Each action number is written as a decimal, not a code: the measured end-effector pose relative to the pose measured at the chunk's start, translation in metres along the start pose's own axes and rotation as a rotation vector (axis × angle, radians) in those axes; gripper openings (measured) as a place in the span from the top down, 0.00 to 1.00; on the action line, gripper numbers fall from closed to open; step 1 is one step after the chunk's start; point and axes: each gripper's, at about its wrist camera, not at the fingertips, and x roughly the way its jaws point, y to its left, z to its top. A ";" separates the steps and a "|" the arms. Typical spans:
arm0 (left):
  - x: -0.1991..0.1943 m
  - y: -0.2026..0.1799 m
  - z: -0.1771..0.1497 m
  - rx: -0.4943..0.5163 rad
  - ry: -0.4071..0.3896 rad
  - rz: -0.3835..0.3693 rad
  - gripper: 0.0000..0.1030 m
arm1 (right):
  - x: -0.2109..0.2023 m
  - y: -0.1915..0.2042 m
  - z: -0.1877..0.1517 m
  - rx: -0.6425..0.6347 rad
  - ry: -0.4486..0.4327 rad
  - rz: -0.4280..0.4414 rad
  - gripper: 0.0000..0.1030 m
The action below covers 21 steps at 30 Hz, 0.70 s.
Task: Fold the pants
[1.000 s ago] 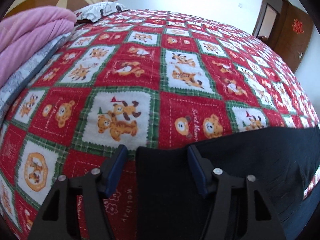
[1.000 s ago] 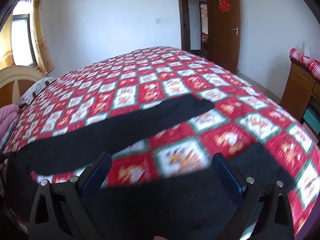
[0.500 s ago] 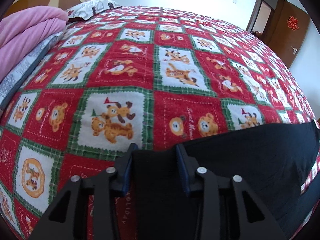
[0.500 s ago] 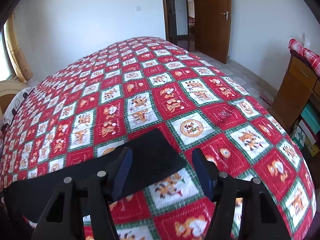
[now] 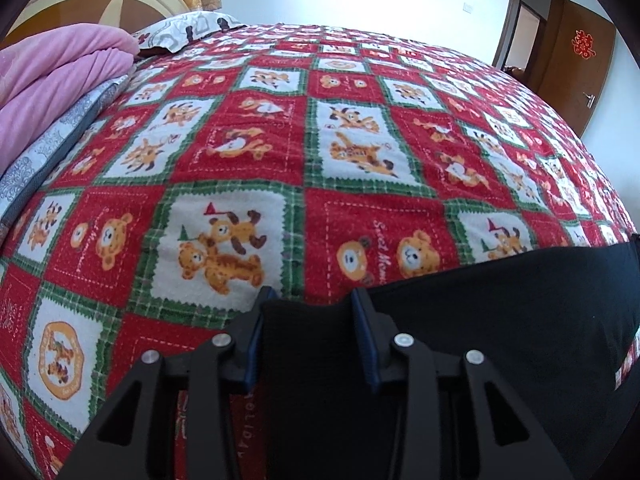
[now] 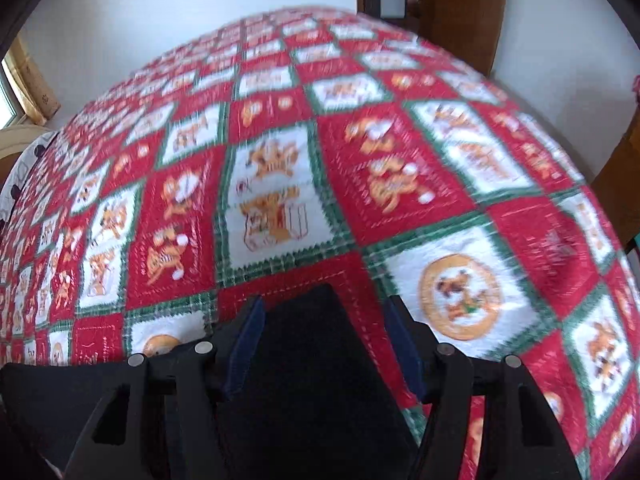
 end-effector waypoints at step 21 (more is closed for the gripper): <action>-0.105 0.010 -0.020 -0.019 -0.274 -0.240 0.90 | -0.209 -0.024 -0.112 -0.046 -0.404 0.116 0.94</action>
